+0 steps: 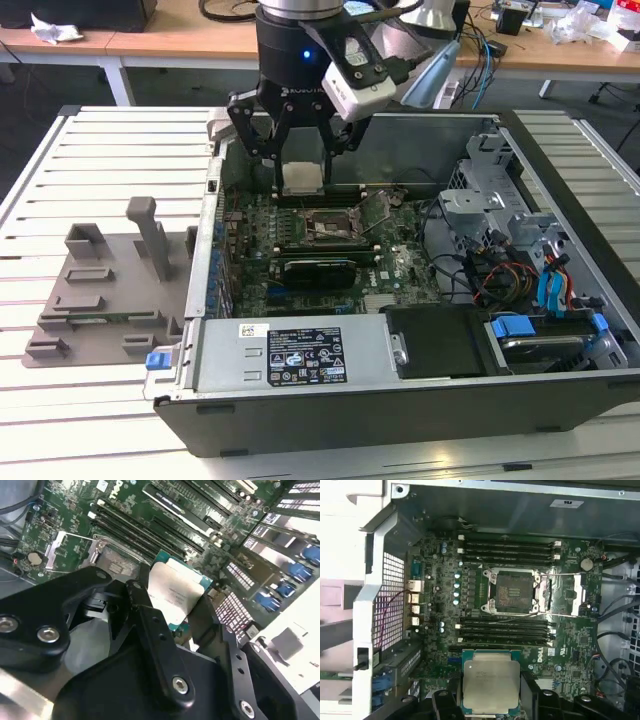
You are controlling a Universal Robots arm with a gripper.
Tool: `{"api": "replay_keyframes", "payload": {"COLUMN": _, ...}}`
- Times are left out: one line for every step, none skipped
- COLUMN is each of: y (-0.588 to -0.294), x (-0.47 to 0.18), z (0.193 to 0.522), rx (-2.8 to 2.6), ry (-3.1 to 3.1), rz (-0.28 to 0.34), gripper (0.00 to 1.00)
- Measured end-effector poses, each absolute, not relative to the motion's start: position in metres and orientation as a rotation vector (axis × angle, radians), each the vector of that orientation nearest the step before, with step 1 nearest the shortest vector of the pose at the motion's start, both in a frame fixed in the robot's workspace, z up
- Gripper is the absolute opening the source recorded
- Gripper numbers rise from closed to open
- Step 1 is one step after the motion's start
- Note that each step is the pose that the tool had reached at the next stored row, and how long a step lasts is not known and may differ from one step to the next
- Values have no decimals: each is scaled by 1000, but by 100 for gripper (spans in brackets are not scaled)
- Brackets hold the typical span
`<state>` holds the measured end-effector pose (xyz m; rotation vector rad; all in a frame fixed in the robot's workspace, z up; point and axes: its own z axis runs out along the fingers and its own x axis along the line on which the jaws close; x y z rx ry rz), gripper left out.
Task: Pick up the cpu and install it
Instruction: 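Pick up the cpu and move it towards the insertion slot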
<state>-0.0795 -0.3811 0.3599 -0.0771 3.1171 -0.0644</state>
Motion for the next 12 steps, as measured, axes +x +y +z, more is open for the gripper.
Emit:
{"api": "replay_keyframes", "payload": {"y": -375, "x": -63, "z": 353, "rx": -77, "ry": 3117, "rz": -72, "gripper": 55}}
{"api": "replay_keyframes", "payload": {"y": -374, "x": -58, "z": 352, "rx": -77, "ry": 3117, "rz": -74, "gripper": 55}}
{"api": "replay_keyframes", "payload": {"y": -373, "x": -54, "z": 350, "rx": -77, "ry": 3117, "rz": -75, "gripper": 55}}
{"api": "replay_keyframes", "payload": {"y": -372, "x": -51, "z": 348, "rx": -77, "ry": 3117, "rz": -76, "gripper": 55}}
{"api": "replay_keyframes", "payload": {"y": -372, "x": -47, "z": 347, "rx": -77, "ry": 3117, "rz": -77, "gripper": 55}}
{"api": "replay_keyframes", "payload": {"y": -371, "x": -42, "z": 344, "rx": -77, "ry": 3117, "rz": -79, "gripper": 55}}
{"api": "replay_keyframes", "payload": {"y": -370, "x": -38, "z": 343, "rx": -77, "ry": 3117, "rz": -80, "gripper": 55}}
{"api": "replay_keyframes", "payload": {"y": -369, "x": -36, "z": 342, "rx": -77, "ry": 3117, "rz": -81, "gripper": 55}}
{"api": "replay_keyframes", "payload": {"y": -369, "x": -33, "z": 340, "rx": -77, "ry": 3117, "rz": -82, "gripper": 55}}
{"api": "replay_keyframes", "payload": {"y": -368, "x": -30, "z": 339, "rx": -78, "ry": 3117, "rz": -83, "gripper": 55}}
{"api": "replay_keyframes", "payload": {"y": -368, "x": -29, "z": 339, "rx": -77, "ry": 3117, "rz": -83, "gripper": 55}}
{"api": "replay_keyframes", "payload": {"y": -368, "x": -28, "z": 339, "rx": -78, "ry": 3117, "rz": -84, "gripper": 55}}
